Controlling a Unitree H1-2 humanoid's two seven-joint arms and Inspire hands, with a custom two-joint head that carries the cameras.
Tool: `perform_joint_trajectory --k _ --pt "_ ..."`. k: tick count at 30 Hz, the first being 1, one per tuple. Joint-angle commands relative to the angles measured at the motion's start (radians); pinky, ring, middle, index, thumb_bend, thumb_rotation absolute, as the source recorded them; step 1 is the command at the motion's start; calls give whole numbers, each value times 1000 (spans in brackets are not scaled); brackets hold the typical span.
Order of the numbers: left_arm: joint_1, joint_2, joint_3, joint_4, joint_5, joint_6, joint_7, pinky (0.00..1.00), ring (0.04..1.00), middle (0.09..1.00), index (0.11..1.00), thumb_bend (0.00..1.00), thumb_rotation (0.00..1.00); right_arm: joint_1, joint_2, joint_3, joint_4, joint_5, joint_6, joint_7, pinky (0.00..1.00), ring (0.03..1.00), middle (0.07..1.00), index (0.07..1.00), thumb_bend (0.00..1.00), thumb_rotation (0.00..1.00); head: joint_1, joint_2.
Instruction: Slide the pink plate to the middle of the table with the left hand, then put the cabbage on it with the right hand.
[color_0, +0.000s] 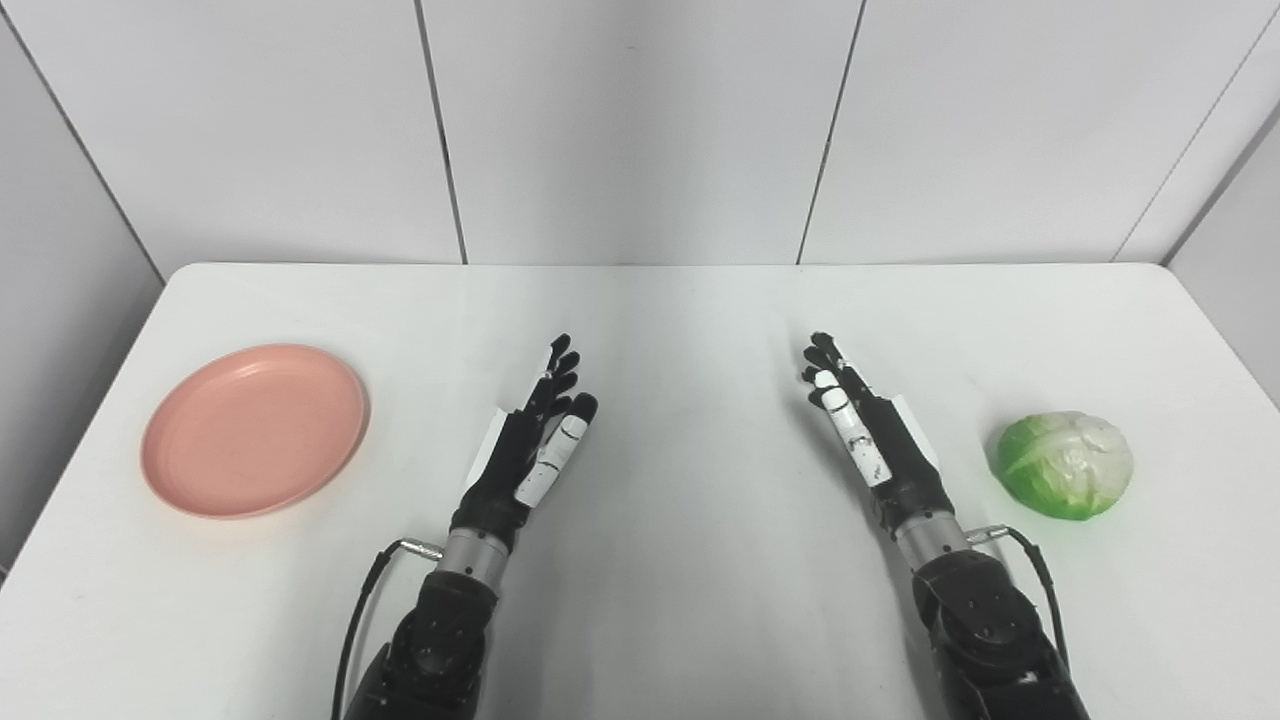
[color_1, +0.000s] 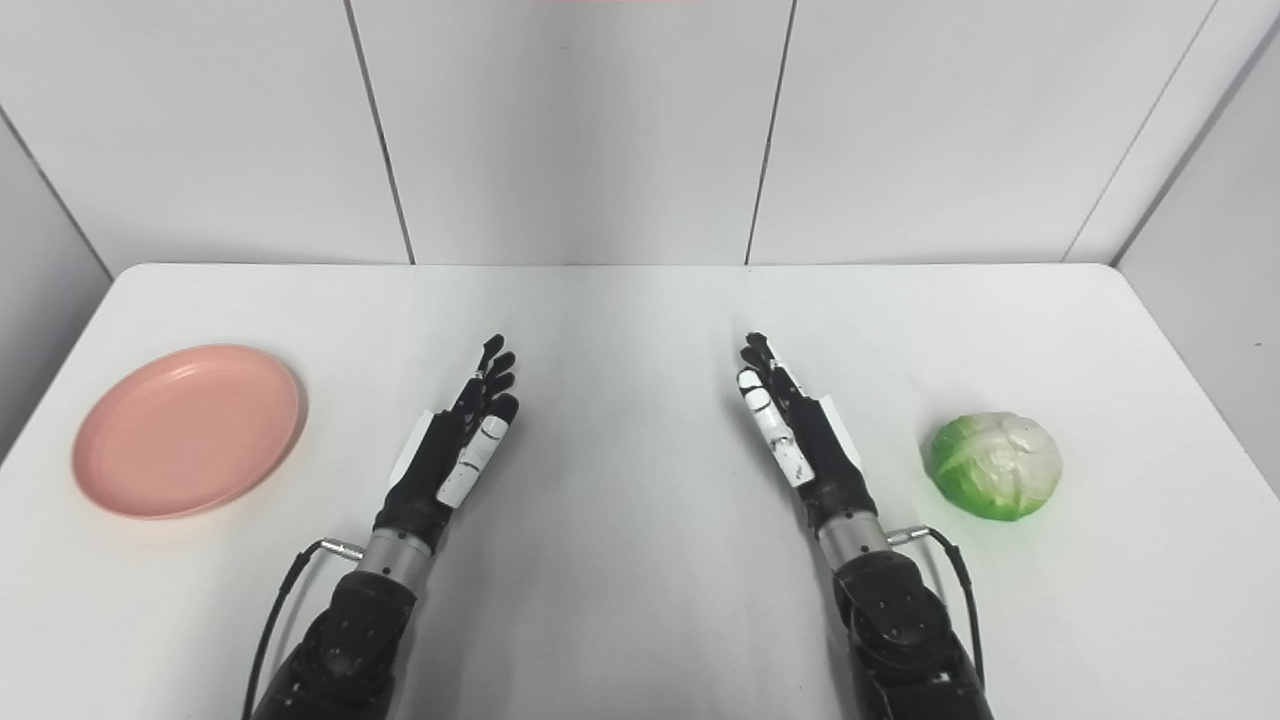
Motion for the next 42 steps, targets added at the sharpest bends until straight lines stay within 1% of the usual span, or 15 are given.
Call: perform_joint_trajectory --k 1,4,6,10,26,28,29,30,33,34,35,36,38,39,42 --pt "17 13 -1 36 2 4 -6 906 946 969 982 700 1000 -1 -4 17 -5 -9 26 22 905 924 947 956 373 1000 0 0" --pt "17 18 -8 31 17 14 -6 907 946 968 982 704 1000 -2 -5 18 0 -4 19 25 907 926 948 956 374 1000 0 0" --pt "19 13 -2 31 1 11 -9 912 948 969 982 701 1000 -1 -8 22 2 -9 8 26 904 925 946 955 373 1000 0 0" --pt "18 14 -6 32 8 5 -5 902 945 968 980 676 1000 -2 -10 24 1 -9 13 24 895 921 943 951 374 1000 0 0" --pt "16 13 -7 36 12 15 -4 909 947 964 975 681 1000 -2 -13 27 5 -17 6 23 884 913 938 944 378 1000 8 -2" --pt "13 13 -11 42 21 8 2 901 941 961 972 683 1000 -2 -15 25 7 -12 5 28 894 919 942 949 378 1000 25 -2" --pt "11 8 -8 50 8 2 -1 898 939 960 971 684 1000 -2 -17 23 9 -6 3 31 897 920 944 951 377 1000 51 -3" --pt "9 4 -6 56 -2 -2 -4 909 944 964 973 693 1000 -2 -18 21 10 -3 1 33 904 928 949 955 375 1000 51 -3" --pt "0 -6 -9 75 1 -9 2 909 948 967 974 707 1000 -1 -28 15 9 5 8 39 913 936 957 963 388 1000 112 -9" --pt "-3 -9 -10 81 2 -12 3 916 954 973 983 710 1000 -1 -30 13 9 8 10 40 917 938 958 967 394 1000 112 -9" --pt "-7 -13 -13 89 7 -16 7 918 956 975 985 711 1000 -1 -35 11 11 13 8 43 919 938 958 968 396 1000 151 -13" --pt "-10 -16 -16 93 11 -19 9 918 956 977 989 709 1000 0 -37 8 10 19 6 45 924 940 959 970 394 1000 151 -13" --pt "-18 -18 -30 105 38 -29 21 915 957 982 995 697 1000 -2 -41 1 17 36 -1 55 927 941 958 968 374 1000 187 -20" --pt "-23 -22 -32 114 39 -33 25 916 957 984 995 687 1000 -4 -43 -4 23 47 -5 60 943 949 966 977 368 1000 221 -27" --pt "-31 -42 -17 138 3 -31 14 950 977 997 1000 707 1000 -9 -47 -13 33 65 -10 70 966 959 976 989 355 1000 254 -33"
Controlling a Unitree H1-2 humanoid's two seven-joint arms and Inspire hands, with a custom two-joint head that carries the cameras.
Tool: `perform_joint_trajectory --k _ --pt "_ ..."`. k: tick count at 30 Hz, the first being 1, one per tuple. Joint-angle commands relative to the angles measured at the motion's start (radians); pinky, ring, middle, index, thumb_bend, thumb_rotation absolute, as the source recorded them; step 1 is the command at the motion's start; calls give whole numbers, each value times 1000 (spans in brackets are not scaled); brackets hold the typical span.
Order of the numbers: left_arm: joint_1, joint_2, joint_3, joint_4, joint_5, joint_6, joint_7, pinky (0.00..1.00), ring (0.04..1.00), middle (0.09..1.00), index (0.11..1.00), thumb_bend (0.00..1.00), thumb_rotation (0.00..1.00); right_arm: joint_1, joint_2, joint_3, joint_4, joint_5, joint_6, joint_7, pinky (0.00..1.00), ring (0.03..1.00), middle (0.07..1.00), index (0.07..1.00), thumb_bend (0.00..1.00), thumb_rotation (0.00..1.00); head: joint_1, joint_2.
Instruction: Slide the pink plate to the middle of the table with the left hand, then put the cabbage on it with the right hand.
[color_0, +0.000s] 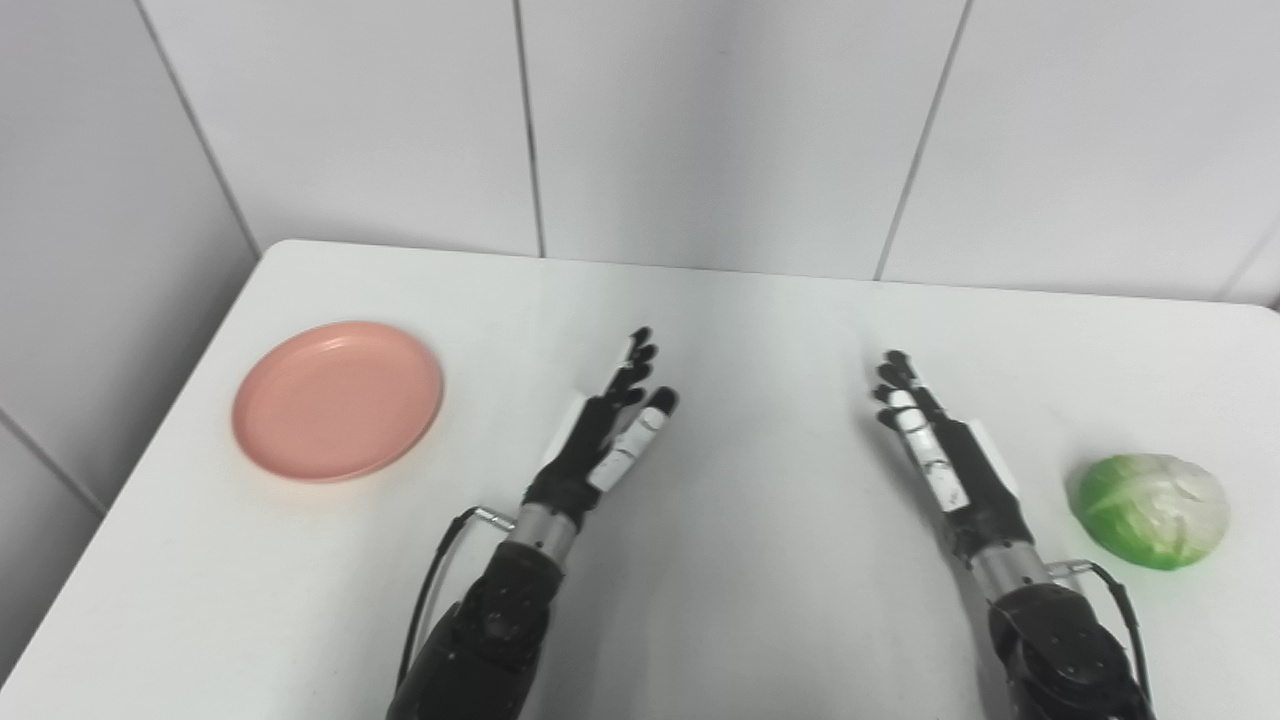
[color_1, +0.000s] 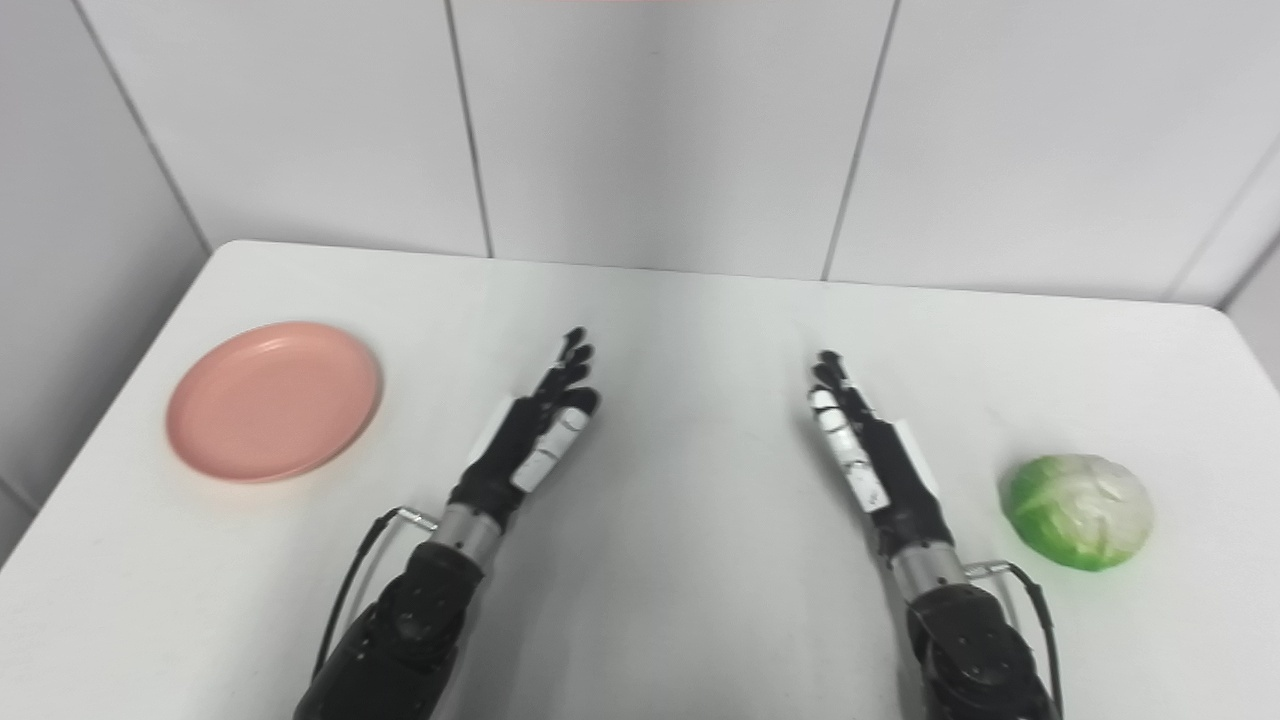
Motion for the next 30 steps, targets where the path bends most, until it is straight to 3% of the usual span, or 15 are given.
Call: perform_joint_trajectory --k 1,6,15,20,26,30 --pt "20 -33 4 65 -41 -6 -8 954 980 999 1000 712 1000 -9 -15 -4 22 14 -14 28 970 962 978 991 353 1000 32 -6" --pt "2 -61 15 109 -70 -18 -10 978 1000 1000 1000 738 1000 -25 -30 -14 65 38 -50 55 1000 990 999 1000 340 1000 82 -17" --pt "-21 -73 24 153 -84 -41 -13 982 1000 1000 1000 684 1000 -29 -30 -21 39 48 -19 55 1000 990 995 1000 326 1000 108 -23" --pt "-32 -74 26 179 -93 -66 -16 985 1000 1000 1000 692 1000 -28 -27 -23 23 59 -12 60 1000 1000 1000 1000 263 1000 108 -22" --pt "-29 -71 26 161 -85 -46 -11 983 1000 1000 1000 685 1000 -31 -25 -20 19 51 -2 56 1000 1000 1000 1000 252 1000 80 -21" --pt "-24 -71 28 139 -84 -33 -9 986 1000 1000 1000 734 1000 -33 -23 -17 27 47 -13 57 1000 1000 1000 1000 252 1000 77 -23"
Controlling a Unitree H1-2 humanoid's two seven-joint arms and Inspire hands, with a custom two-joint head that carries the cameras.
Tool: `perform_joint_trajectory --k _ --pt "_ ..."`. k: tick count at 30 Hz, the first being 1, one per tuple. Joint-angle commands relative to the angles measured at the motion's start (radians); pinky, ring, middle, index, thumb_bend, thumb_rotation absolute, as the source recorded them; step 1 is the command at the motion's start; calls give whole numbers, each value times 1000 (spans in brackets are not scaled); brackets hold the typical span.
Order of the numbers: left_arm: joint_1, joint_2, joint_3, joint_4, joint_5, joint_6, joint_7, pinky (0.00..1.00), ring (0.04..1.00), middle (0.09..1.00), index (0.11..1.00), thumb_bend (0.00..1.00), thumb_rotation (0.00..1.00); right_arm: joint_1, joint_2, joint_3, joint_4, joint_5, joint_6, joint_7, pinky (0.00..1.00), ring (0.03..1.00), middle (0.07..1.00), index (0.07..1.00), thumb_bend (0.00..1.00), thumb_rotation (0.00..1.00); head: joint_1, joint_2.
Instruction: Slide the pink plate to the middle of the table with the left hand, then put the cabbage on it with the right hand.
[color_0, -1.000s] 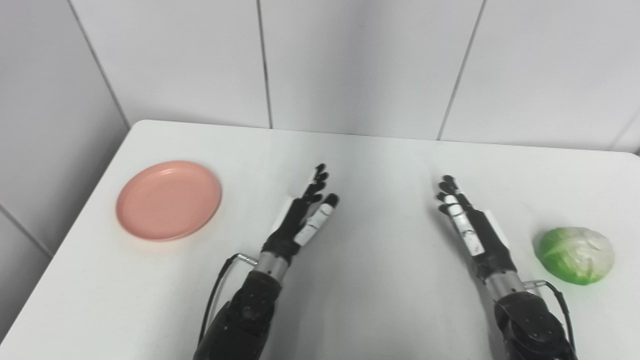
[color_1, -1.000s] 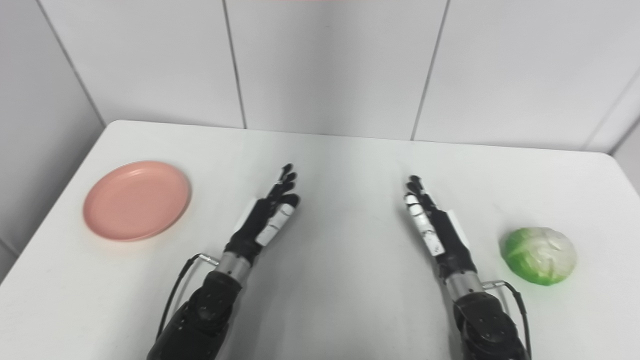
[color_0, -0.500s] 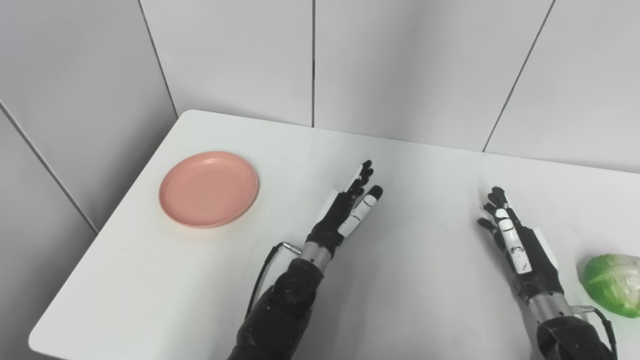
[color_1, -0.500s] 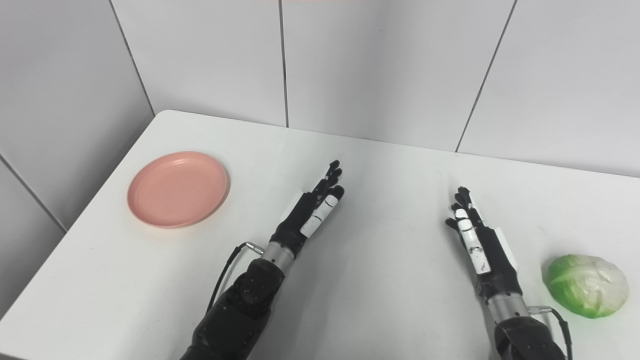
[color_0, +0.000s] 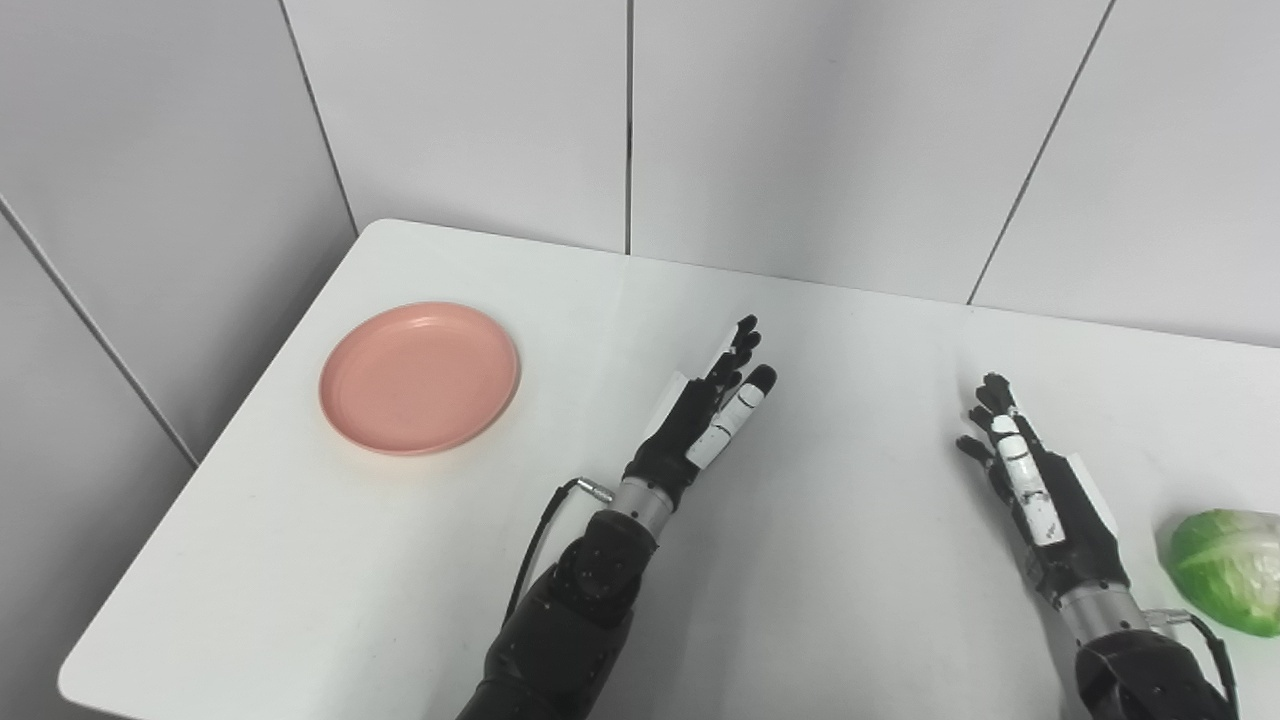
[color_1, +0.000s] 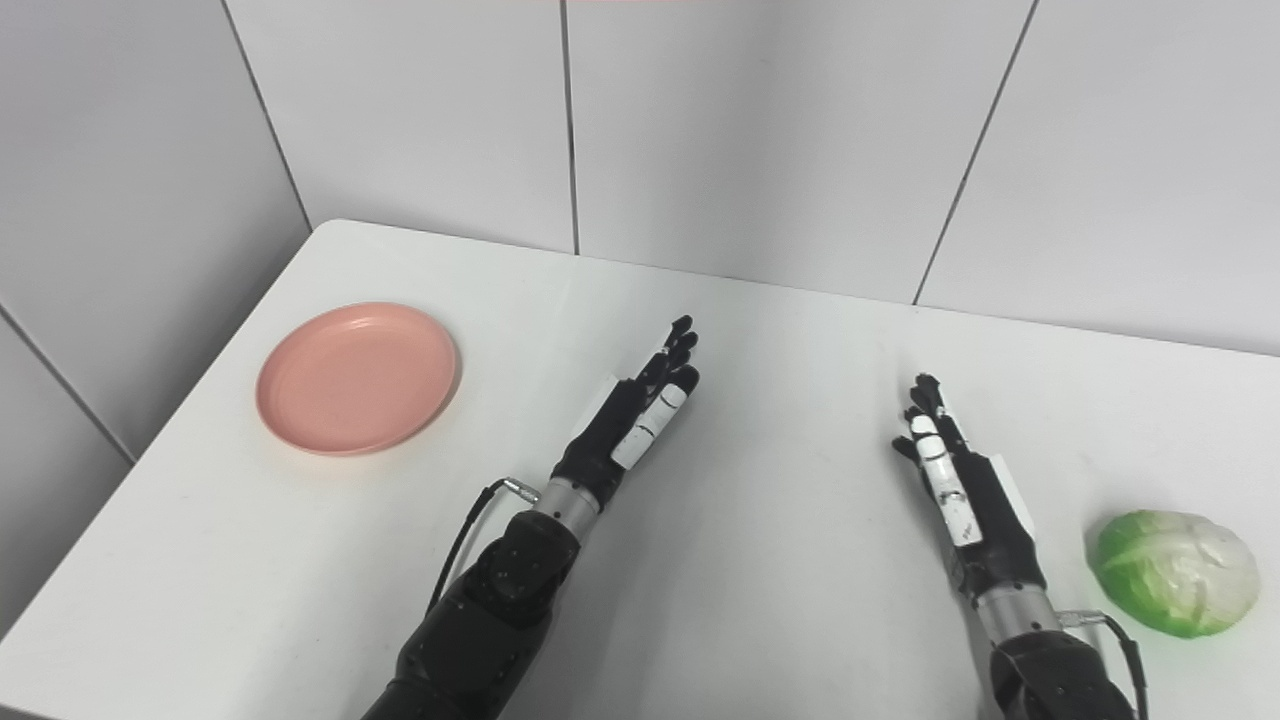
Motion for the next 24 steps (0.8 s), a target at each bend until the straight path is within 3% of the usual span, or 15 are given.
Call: perform_joint_trajectory --k 1,5,13,16,24 --pt "53 -11 -4 10 -5 14 1 986 1000 1000 1000 764 1000 -16 2 1 -1 -2 17 3 1000 1000 1000 1000 257 1000 0 0" --pt "63 -5 6 -62 -33 79 -35 998 1000 1000 1000 754 1000 -18 5 4 -1 -7 25 2 1000 1000 1000 1000 273 1000 -4 0" --pt "74 -3 32 -230 -101 147 -83 990 1000 1000 995 774 1000 -23 5 9 16 -22 11 0 1000 992 1000 1000 285 1000 -5 -7" --pt "86 -9 38 -340 -118 207 -87 959 990 997 996 770 1000 -24 4 9 13 -25 16 -1 1000 988 999 1000 281 1000 -3 -8" --pt "91 -9 50 -540 -140 275 -83 972 978 990 997 815 1000 -30 0 7 24 -17 13 9 1000 1000 1000 1000 276 1000 0 -11"
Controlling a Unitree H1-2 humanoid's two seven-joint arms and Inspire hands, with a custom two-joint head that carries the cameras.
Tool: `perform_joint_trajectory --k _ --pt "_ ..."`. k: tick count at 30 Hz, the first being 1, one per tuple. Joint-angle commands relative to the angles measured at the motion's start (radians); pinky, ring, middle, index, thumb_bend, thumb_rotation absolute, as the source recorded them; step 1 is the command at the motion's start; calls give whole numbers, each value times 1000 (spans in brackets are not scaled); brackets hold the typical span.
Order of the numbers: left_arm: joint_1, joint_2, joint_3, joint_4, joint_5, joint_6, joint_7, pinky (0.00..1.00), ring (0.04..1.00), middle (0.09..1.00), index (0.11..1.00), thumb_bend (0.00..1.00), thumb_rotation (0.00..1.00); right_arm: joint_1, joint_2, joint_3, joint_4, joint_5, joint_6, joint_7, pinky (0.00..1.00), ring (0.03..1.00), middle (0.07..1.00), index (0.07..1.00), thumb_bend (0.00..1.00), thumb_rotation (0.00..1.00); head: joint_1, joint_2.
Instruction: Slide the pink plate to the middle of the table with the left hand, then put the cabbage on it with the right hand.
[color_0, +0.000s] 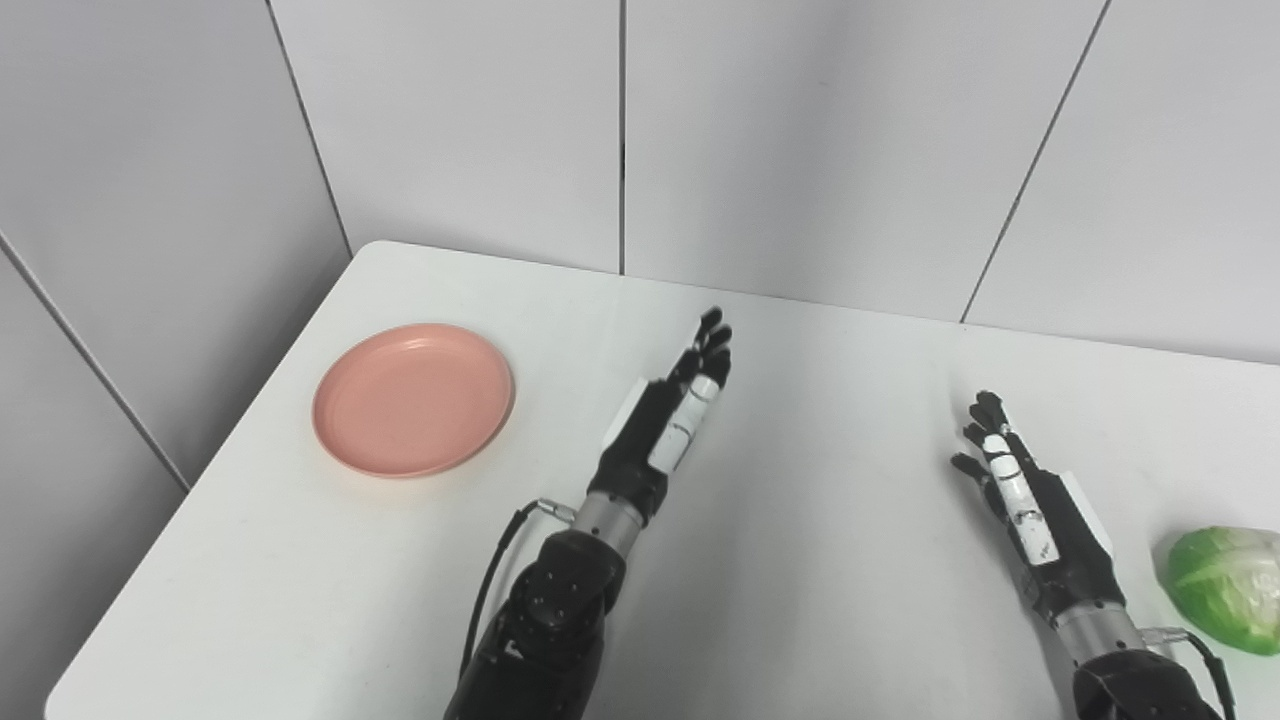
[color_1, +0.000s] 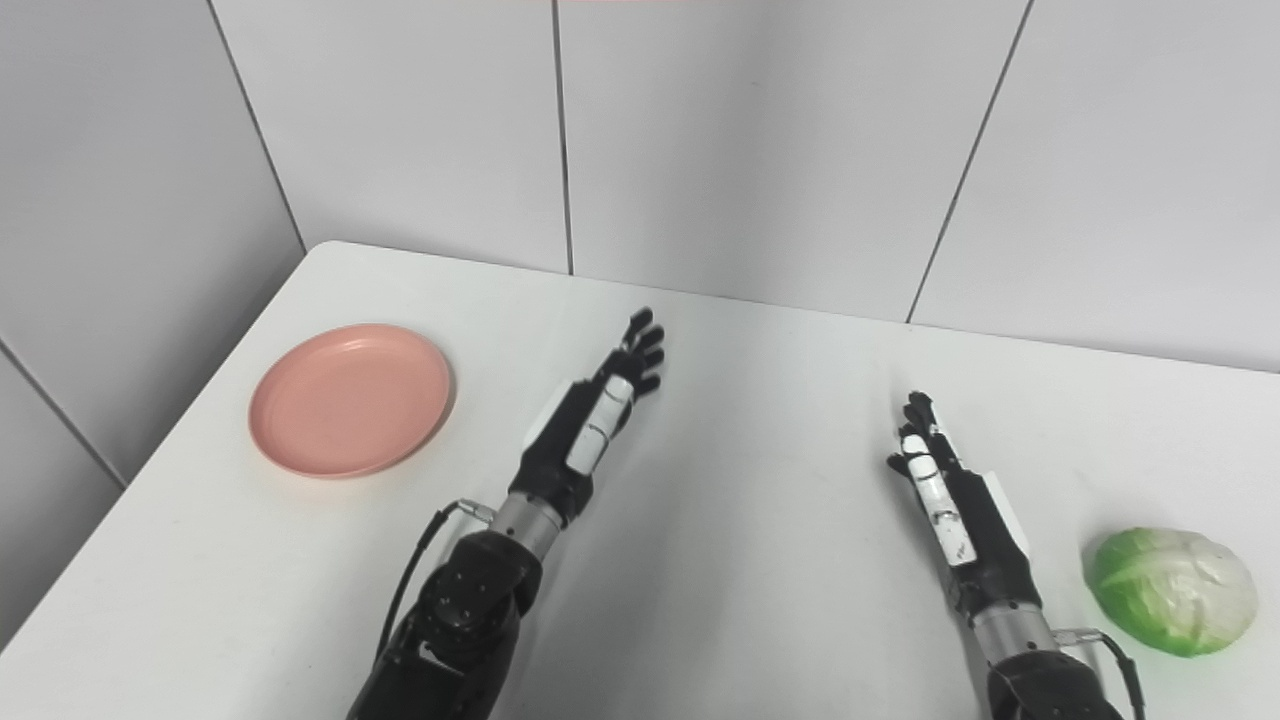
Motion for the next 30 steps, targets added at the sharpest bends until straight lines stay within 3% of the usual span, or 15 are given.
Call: perform_joint_trajectory --k 1,6,15,21,30 --pt "-31 -4 4 -87 -2 28 1 973 978 990 996 813 1000 -18 -4 0 11 -2 11 6 1000 1000 1000 1000 267 1000 0 -2" --pt "-42 17 21 -177 -4 37 2 954 973 995 991 790 1000 -19 -4 0 16 -9 8 0 1000 995 1000 1000 271 1000 1 -4" --pt "-61 58 111 -308 -59 63 20 975 982 999 996 774 1000 -23 -9 5 30 -20 -1 0 1000 990 999 1000 268 1000 -4 -17" --pt "-73 105 187 -310 -82 44 39 974 977 993 995 803 1000 -19 -5 7 19 -20 6 -1 1000 991 1000 1000 259 1000 -4 -23" --pt "-94 166 299 -326 -132 23 73 1000 999 1000 1000 768 1000 -13 -4 10 6 -37 7 -15 1000 986 997 1000 241 1000 3 -26"
